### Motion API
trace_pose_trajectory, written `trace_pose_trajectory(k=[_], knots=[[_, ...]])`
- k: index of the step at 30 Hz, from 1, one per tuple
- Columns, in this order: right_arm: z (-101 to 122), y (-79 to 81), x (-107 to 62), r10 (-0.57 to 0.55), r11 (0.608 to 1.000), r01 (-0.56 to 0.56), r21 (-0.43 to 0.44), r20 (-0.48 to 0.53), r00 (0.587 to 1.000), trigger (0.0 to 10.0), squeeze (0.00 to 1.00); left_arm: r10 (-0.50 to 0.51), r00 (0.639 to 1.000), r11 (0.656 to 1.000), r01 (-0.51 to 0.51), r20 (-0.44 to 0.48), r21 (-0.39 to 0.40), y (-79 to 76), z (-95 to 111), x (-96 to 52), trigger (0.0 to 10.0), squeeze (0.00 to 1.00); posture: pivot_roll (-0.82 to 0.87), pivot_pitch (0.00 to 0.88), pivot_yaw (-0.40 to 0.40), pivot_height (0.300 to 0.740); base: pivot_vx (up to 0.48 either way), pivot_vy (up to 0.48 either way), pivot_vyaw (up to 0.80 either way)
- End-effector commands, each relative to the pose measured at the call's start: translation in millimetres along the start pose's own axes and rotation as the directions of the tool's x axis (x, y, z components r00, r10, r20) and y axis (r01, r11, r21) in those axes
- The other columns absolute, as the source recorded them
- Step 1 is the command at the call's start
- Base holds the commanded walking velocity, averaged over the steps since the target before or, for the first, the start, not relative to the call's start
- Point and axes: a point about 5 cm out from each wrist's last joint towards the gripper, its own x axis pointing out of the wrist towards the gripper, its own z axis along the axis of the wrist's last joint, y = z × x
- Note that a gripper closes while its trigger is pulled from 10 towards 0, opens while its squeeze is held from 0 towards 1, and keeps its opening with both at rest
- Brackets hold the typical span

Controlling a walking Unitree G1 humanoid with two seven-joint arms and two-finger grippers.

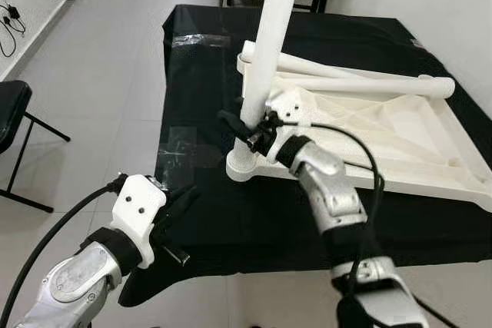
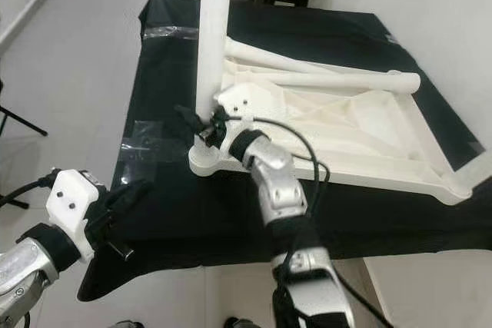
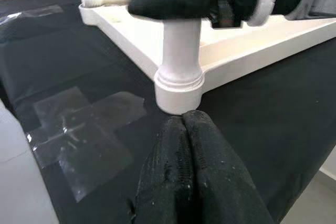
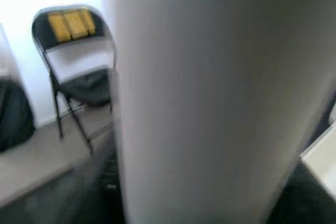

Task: Building children table

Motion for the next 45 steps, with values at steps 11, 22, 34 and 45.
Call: trace_pose_trajectory(k=[11, 22, 34, 45], knots=[[28.6, 1.8, 3.9, 0.404, 0.915, -0.404, -0.028, 0.084, 0.911, 10.0, 0.0, -0.009, 1.0, 1.0, 0.009, 0.002, -0.009, -6.6, -2.4, 2.0, 10.0, 0.0, 0.17, 0.194, -0.149, 0.74, 0.0, 0.0, 0.0], [16.6, 0.7, 8.1, 0.572, 0.821, -0.572, -0.002, -0.008, 0.821, 10.0, 0.0, -0.009, 1.0, 1.0, 0.009, 0.002, -0.002, -6.9, -0.7, 1.4, 10.0, 0.0, 0.19, 0.214, -0.151, 0.74, 0.0, 0.0, 0.0], [2.0, -4.7, 12.0, 0.556, 0.83, -0.551, 0.088, -0.047, 0.83, 0.0, 0.0, -0.007, 1.0, 1.0, 0.007, 0.001, 0.013, -5.5, 1.4, 0.2, 10.0, 0.0, 0.21, 0.231, -0.147, 0.74, 0.0, 0.0, 0.0], [-35.9, -27.7, 2.1, -0.001, 1.0, 0.003, 0.004, -0.237, 0.971, 0.0, 0.0, 0.01, 1.0, 1.0, -0.01, 0.011, 0.027, 0.6, 3.1, -1.1, 10.0, 0.0, 0.16, 0.217, -0.177, 0.74, 0.0, 0.0, 0.0]])
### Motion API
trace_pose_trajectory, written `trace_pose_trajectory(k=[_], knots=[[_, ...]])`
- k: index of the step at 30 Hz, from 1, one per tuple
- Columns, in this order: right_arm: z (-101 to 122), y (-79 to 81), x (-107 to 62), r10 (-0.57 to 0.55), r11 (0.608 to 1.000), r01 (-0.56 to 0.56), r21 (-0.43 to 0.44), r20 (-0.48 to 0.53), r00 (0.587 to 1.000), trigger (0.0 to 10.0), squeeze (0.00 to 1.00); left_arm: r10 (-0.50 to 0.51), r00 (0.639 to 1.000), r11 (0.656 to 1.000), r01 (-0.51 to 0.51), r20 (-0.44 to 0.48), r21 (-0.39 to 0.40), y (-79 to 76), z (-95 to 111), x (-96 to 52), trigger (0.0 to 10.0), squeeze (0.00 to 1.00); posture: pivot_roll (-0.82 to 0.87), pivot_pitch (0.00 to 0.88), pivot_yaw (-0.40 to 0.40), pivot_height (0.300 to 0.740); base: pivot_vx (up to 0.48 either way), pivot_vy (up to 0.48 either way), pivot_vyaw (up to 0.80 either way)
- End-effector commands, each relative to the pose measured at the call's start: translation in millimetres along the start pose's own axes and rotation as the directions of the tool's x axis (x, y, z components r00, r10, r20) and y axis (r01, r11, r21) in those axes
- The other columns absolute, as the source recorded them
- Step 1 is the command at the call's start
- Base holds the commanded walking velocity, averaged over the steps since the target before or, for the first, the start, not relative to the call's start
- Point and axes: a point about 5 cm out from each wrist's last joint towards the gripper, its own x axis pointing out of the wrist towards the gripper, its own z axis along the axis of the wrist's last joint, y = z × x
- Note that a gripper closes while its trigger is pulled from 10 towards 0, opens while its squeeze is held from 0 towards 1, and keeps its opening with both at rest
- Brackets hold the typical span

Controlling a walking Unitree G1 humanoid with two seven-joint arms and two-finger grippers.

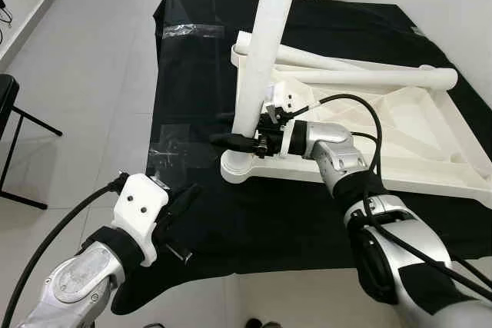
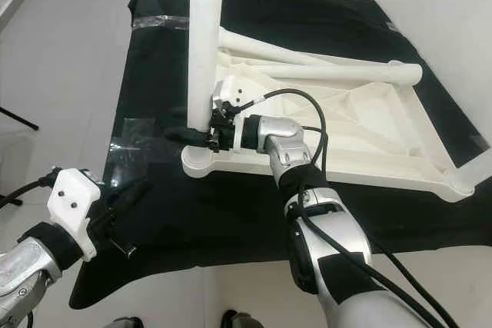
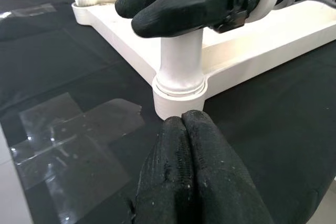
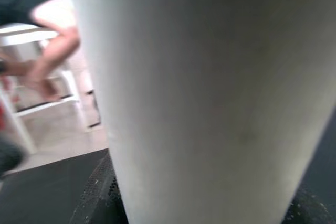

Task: Building children table

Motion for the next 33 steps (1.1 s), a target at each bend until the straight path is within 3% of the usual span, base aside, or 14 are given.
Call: trace_pose_trajectory(k=[1, 2, 3, 4, 8, 13, 14, 15, 16, 18, 19, 25, 26, 33], knots=[[-39.3, -9.1, -16.8, -0.36, 0.928, 0.371, 0.024, -0.185, 0.914, 0.0, 0.0, 0.004, 1.0, 1.0, -0.004, -0.006, 0.007, 2.2, -0.6, -2.7, 10.0, 0.0, 0.16, 0.217, -0.177, 0.74, 0.0, 0.0, 0.0], [-53.0, -12.8, -25.1, -0.595, 0.793, 0.609, -0.021, -0.243, 0.766, 0.0, 0.0, 0.007, 1.0, 1.0, -0.007, -0.004, 0.008, 3.7, -0.4, -2.9, 10.0, 0.0, 0.16, 0.217, -0.177, 0.74, 0.0, 0.0, 0.0], [-53.0, -12.8, -25.1, -0.595, 0.793, 0.609, -0.021, -0.243, 0.766, 0.0, 0.0, 0.007, 1.0, 1.0, -0.007, -0.004, 0.008, 3.7, -0.4, -2.9, 10.0, 0.0, 0.16, 0.217, -0.177, 0.74, 0.0, 0.0, 0.0], [-70.6, 3.3, -31.6, -0.684, 0.694, 0.72, 0.021, -0.293, 0.668, 0.0, 0.0, 0.01, 1.0, 1.0, -0.01, 0.001, 0.006, 5.8, -0.2, -3.0, 10.0, 0.0, 0.15, 0.219, -0.169, 0.74, 0.0, 0.0, 0.0], [-70.5, 40.3, -11.8, -0.486, 0.866, 0.5, -0.015, -0.261, 0.834, 0.0, 0.0, -0.015, 1.0, 1.0, 0.015, 0.004, -0.021, 2.2, -4.8, 4.9, 10.0, 0.0, 0.13, 0.183, -0.135, 0.74, 0.0, 0.0, 0.0], [-68.0, 35.7, -0.8, -0.411, 0.904, 0.428, 0.007, -0.267, 0.872, 0.0, 0.0, -0.014, 1.0, 1.0, 0.014, 0.006, -0.028, 0.6, -5.3, 6.6, 10.0, 0.0, 0.14, 0.188, -0.157, 0.74, 0.0, 0.0, 0.0], [-64.3, 36.3, 2.7, -0.381, 0.917, 0.398, 0.016, -0.256, 0.888, 1.8, 0.0, 0.005, 1.0, 1.0, -0.005, 0.002, -0.018, 4.4, -5.4, 4.5, 10.0, 0.0, 0.15, 0.188, -0.158, 0.74, 0.0, 0.0, 0.0], [-57.9, 34.5, 5.9, -0.344, 0.934, 0.358, 0.014, -0.24, 0.908, 10.0, 0.0, 0.027, 1.0, 1.0, -0.027, 0.0, -0.01, 9.1, -4.9, 2.4, 10.0, 0.0, 0.15, 0.187, -0.159, 0.74, 0.0, 0.0, 0.0], [-53.5, 33.0, 7.5, -0.323, 0.943, 0.333, 0.007, -0.229, 0.918, 10.0, 0.0, 0.04, 0.999, 0.999, -0.04, 0.0, -0.005, 12.1, -4.6, 1.1, 10.0, 0.0, 0.15, 0.187, -0.159, 0.74, 0.0, 0.0, 0.0], [-39.2, 32.8, 10.0, -0.272, 0.959, 0.282, 0.032, -0.177, 0.946, 10.0, 0.22, 0.047, 0.999, 0.999, -0.047, 0.001, -0.001, 14.3, -3.9, 0.3, 10.0, 0.0, 0.15, 0.187, -0.16, 0.74, 0.0, 0.0, 0.0], [-32.5, 34.1, 10.7, -0.215, 0.973, 0.225, 0.046, -0.154, 0.964, 10.0, 1.0, 0.045, 0.999, 0.999, -0.045, 0.001, 0.0, 14.2, -3.7, 0.4, 10.0, 0.0, 0.15, 0.187, -0.16, 0.74, 0.0, 0.0, 0.0], [-3.8, 40.7, 7.0, 0.036, 0.998, -0.042, -0.056, -0.108, 0.994, 10.0, 1.0, 0.019, 1.0, 1.0, -0.019, 0.002, -0.004, 9.5, -4.1, 2.8, 10.0, 0.0, 0.15, 0.19, -0.149, 0.74, 0.0, 0.0, 0.0], [2.8, 38.3, 7.4, 0.13, 0.985, -0.14, -0.1, -0.098, 0.987, 10.0, 0.14, 0.012, 1.0, 1.0, -0.012, 0.001, -0.006, 7.6, -4.4, 3.7, 10.0, 0.0, 0.15, 0.191, -0.153, 0.74, 0.0, 0.0, 0.0], [13.3, 28.2, 13.4, 0.29, 0.954, -0.294, -0.063, -0.065, 0.955, 10.0, 0.0, 0.012, 1.0, 1.0, -0.011, 0.003, -0.008, 5.1, -3.4, 3.3, 10.0, 0.0, 0.17, 0.208, -0.16, 0.74, 0.0, 0.0, 0.0]])
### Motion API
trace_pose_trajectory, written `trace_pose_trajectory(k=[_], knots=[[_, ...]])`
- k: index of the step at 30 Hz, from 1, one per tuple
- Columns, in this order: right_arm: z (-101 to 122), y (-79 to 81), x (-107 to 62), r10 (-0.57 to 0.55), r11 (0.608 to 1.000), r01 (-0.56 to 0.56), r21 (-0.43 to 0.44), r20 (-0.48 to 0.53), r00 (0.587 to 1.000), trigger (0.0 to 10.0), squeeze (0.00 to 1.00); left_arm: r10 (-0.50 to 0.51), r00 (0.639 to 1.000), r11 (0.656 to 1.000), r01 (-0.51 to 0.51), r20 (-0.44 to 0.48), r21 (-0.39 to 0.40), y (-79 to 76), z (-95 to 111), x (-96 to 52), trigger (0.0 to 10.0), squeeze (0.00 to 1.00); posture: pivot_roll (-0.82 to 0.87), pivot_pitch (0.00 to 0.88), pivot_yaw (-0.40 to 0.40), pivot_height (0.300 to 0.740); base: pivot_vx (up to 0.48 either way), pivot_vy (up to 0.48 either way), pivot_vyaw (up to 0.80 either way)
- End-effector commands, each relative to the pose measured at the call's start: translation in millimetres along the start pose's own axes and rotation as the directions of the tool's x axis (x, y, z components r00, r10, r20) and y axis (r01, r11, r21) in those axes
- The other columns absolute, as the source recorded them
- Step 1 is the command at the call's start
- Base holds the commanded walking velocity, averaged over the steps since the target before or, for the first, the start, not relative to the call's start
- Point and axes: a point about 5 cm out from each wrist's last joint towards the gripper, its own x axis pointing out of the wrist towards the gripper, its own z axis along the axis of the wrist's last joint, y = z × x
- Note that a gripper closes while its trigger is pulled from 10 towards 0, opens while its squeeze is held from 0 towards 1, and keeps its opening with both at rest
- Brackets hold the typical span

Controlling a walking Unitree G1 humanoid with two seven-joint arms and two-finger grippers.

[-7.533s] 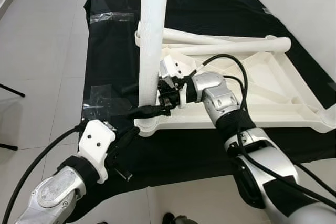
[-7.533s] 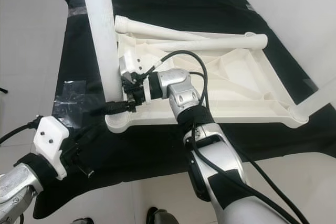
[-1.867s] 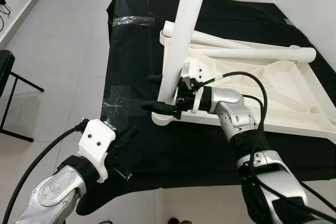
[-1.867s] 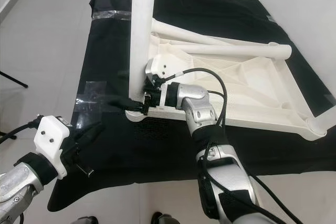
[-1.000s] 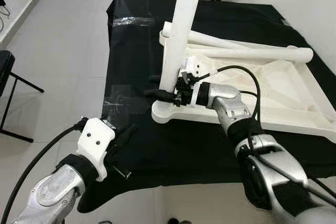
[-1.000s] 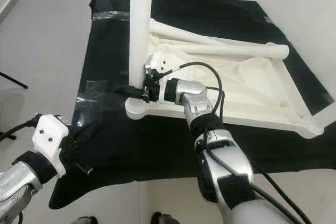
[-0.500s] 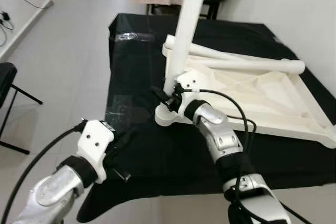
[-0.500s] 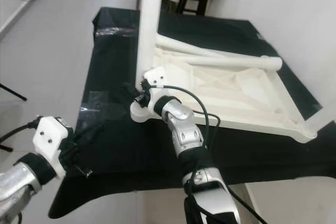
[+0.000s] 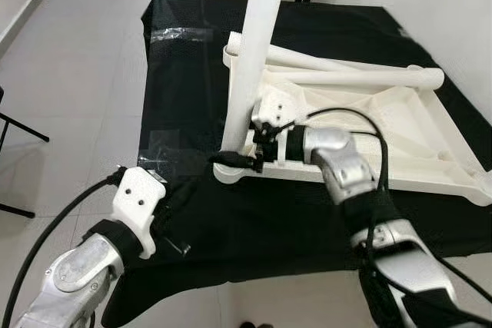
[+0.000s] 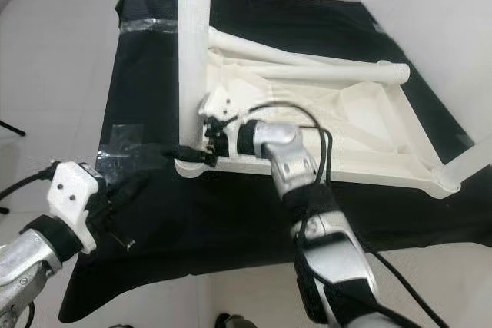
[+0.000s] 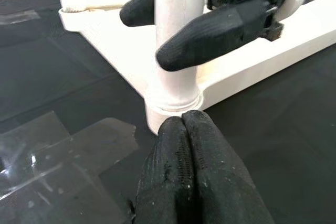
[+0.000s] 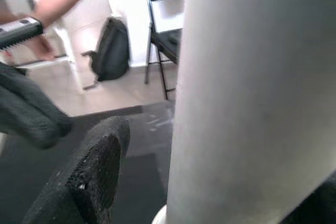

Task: Building children table

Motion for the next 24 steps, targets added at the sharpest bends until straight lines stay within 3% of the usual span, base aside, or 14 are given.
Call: trace_pose_trajectory(k=[1, 2, 3, 4, 11, 17, 18, 19, 22, 23, 24], knots=[[-1.4, 3.6, 9.0, 0.1, 0.995, -0.101, 0.027, 0.018, 0.995, 10.0, 0.0, 0.0, 1.0, 1.0, 0.0, -0.01, 0.002, -2.7, -1.2, -2.3, 10.0, 0.0, 0.17, 0.208, -0.16, 0.74, 0.0, 0.0, 0.0], [-1.4, 3.6, 9.0, 0.1, 0.995, -0.101, 0.027, 0.018, 0.995, 10.0, 0.0, 0.0, 1.0, 1.0, 0.0, -0.01, 0.002, -2.7, -1.2, -2.3, 10.0, 0.0, 0.17, 0.208, -0.16, 0.74, 0.0, 0.0, 0.0], [-1.0, 3.6, 10.8, 0.132, 0.991, -0.132, 0.03, 0.015, 0.991, 2.0, 0.0, -0.001, 1.0, 1.0, 0.001, -0.013, 0.0, -3.6, -1.6, -2.7, 10.0, 0.0, 0.17, 0.213, -0.164, 0.74, 0.0, 0.0, 0.0], [0.2, 5.4, 12.5, 0.174, 0.984, -0.175, 0.038, 0.014, 0.985, 0.0, 0.0, -0.002, 1.0, 1.0, 0.002, -0.014, 0.0, -4.4, -1.9, -2.9, 10.0, 0.0, 0.17, 0.216, -0.165, 0.74, 0.0, 0.0, 0.0], [3.6, 6.1, 16.6, 0.243, 0.969, -0.244, 0.047, 0.018, 0.97, 0.0, 0.0, -0.003, 1.0, 1.0, 0.003, -0.018, 0.001, -5.5, -2.2, -2.9, 10.0, 0.0, 0.18, 0.22, -0.169, 0.74, 0.0, 0.0, 0.0], [-9.1, 5.5, 13.2, 0.219, 0.974, -0.218, 0.056, -0.007, 0.976, 0.0, 0.0, 0.004, 1.0, 1.0, -0.004, -0.018, 0.006, -4.8, -2.4, -2.2, 10.0, 0.0, 0.16, 0.215, -0.182, 0.74, 0.0, 0.0, 0.0], [-15.0, 6.2, 9.6, 0.182, 0.982, -0.181, 0.058, -0.011, 0.983, 0.0, 0.0, 0.007, 1.0, 1.0, -0.007, -0.016, 0.005, -4.8, -2.3, -2.0, 10.0, 0.0, 0.15, 0.215, -0.187, 0.74, 0.0, 0.0, 0.0], [-22.6, 5.2, 4.9, 0.077, 0.996, -0.075, 0.055, -0.024, 0.997, 0.0, 0.0, 0.01, 1.0, 1.0, -0.01, -0.015, 0.005, -4.2, -2.4, -2.2, 10.0, 0.0, 0.14, 0.217, -0.184, 0.74, 0.0, 0.0, 0.0], [-27.5, 4.5, 1.3, 0.002, 0.999, 0.0, 0.051, -0.034, 0.999, 0.0, 0.0, 0.012, 1.0, 1.0, -0.012, -0.014, 0.005, -3.8, -2.5, -2.5, 10.0, 0.0, 0.14, 0.217, -0.184, 0.74, 0.0, 0.0, 0.0], [-39.3, 1.6, -0.2, -0.276, 0.957, 0.283, 0.066, -0.095, 0.956, 0.0, 0.0, 0.012, 1.0, 1.0, -0.012, -0.017, 0.009, -3.4, -2.8, -2.9, 10.0, 0.0, 0.14, 0.213, -0.189, 0.74, 0.0, 0.0, 0.0], [-54.7, 18.3, 0.3, -0.475, 0.867, 0.492, 0.077, -0.164, 0.864, 0.0, 0.0, 0.011, 1.0, 1.0, -0.011, -0.015, 0.003, -2.4, -2.3, -3.5, 10.0, 0.0, 0.13, 0.221, -0.168, 0.74, 0.0, 0.0, 0.0]])
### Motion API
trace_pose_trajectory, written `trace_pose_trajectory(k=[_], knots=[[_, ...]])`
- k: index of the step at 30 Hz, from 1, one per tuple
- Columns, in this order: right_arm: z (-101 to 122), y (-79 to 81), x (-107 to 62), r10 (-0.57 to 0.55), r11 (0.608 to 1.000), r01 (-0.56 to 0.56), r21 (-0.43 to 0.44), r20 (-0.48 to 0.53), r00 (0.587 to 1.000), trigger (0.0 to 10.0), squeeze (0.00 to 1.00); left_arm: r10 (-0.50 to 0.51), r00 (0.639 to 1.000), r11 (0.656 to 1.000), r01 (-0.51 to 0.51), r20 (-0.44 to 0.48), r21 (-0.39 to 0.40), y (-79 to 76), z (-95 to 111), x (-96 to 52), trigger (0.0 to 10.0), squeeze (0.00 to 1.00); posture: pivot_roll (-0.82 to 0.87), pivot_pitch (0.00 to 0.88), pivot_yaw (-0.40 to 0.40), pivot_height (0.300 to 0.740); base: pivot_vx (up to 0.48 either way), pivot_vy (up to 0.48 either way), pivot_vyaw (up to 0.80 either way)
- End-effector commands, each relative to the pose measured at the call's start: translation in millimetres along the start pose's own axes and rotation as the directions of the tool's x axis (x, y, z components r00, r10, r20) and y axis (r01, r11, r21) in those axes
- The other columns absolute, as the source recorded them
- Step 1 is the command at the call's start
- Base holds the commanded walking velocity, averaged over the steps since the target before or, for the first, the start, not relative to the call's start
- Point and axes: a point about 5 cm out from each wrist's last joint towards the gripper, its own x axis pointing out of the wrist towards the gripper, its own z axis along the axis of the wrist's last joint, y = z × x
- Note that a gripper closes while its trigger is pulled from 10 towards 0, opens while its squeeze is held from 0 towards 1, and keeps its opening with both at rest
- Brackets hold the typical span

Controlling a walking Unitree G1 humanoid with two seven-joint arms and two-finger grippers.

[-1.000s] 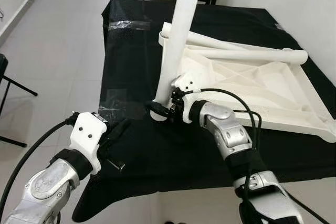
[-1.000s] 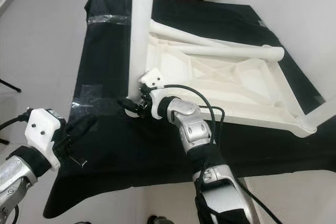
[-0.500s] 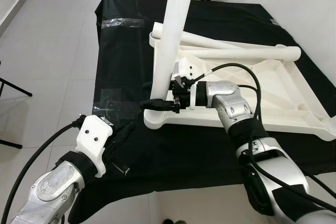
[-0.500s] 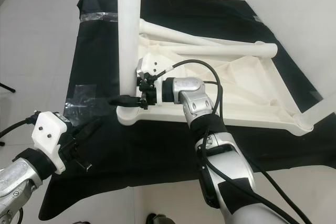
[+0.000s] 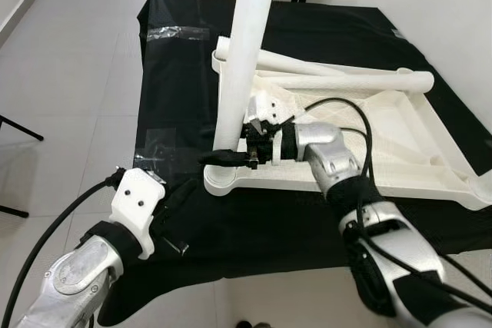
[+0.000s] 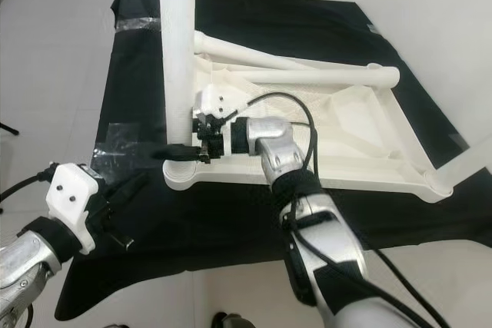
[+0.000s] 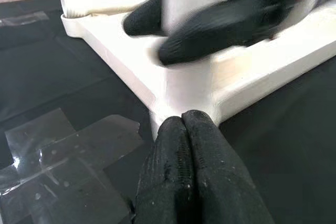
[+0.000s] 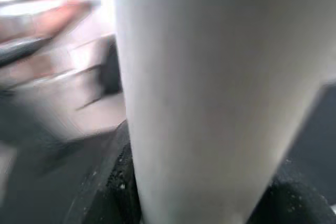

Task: Building children table

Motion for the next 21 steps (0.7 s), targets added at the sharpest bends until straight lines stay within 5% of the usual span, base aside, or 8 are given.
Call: trace_pose_trajectory(k=[1, 3, 14, 15, 16, 17, 21], knots=[[-36.1, 7.1, -15.4, -0.345, 0.936, 0.352, -0.001, -0.199, 0.917, 0.0, 0.0, -0.012, 1.0, 1.0, 0.012, -0.007, -0.012, -2.7, -1.5, -2.3, 10.0, 0.0, 0.13, 0.221, -0.168, 0.74, 0.0, 0.0, 0.0], [-47.1, 39.4, -21.0, -0.501, 0.861, 0.508, -0.025, -0.219, 0.838, 0.0, 0.0, -0.014, 1.0, 1.0, 0.013, -0.016, -0.013, -1.6, -3.0, -3.7, 10.0, 0.0, 0.12, 0.229, -0.143, 0.74, 0.0, 0.0, 0.0], [-44.9, 36.9, -6.0, -0.383, 0.923, 0.384, -0.034, -0.197, 0.902, 0.0, 0.0, -0.025, 1.0, 0.999, 0.024, -0.017, -0.024, -4.9, -4.7, -2.0, 10.0, 0.0, 0.13, 0.206, -0.157, 0.74, 0.0, 0.0, 0.0], [-38.7, 34.0, -2.7, -0.351, 0.936, 0.35, -0.037, -0.178, 0.919, 10.0, 0.0, -0.017, 1.0, 1.0, 0.017, -0.019, -0.02, -3.1, -4.8, -2.7, 10.0, 0.0, 0.13, 0.199, -0.152, 0.74, 0.0, 0.0, 0.0], [-34.0, 31.9, -0.4, -0.329, 0.944, 0.328, -0.039, -0.163, 0.93, 10.0, 0.0, -0.012, 1.0, 1.0, 0.011, -0.021, -0.016, -1.7, -5.0, -3.2, 10.0, 0.0, 0.13, 0.199, -0.152, 0.74, 0.0, 0.0, 0.0], [-21.6, 32.2, 3.8, -0.255, 0.967, 0.253, -0.034, -0.123, 0.959, 10.0, 1.0, -0.015, 1.0, 1.0, 0.015, -0.022, -0.018, -2.9, -5.4, -2.8, 10.0, 0.0, 0.13, 0.198, -0.153, 0.74, 0.0, 0.0, 0.0], [17.4, 30.8, 14.3, -0.095, 0.989, 0.097, -0.109, 0.024, 0.995, 10.0, 1.0, -0.03, 0.999, 0.999, 0.03, -0.022, -0.025, -8.0, -6.3, -0.9, 10.0, 0.0, 0.13, 0.197, -0.153, 0.74, 0.0, 0.0, 0.0]])
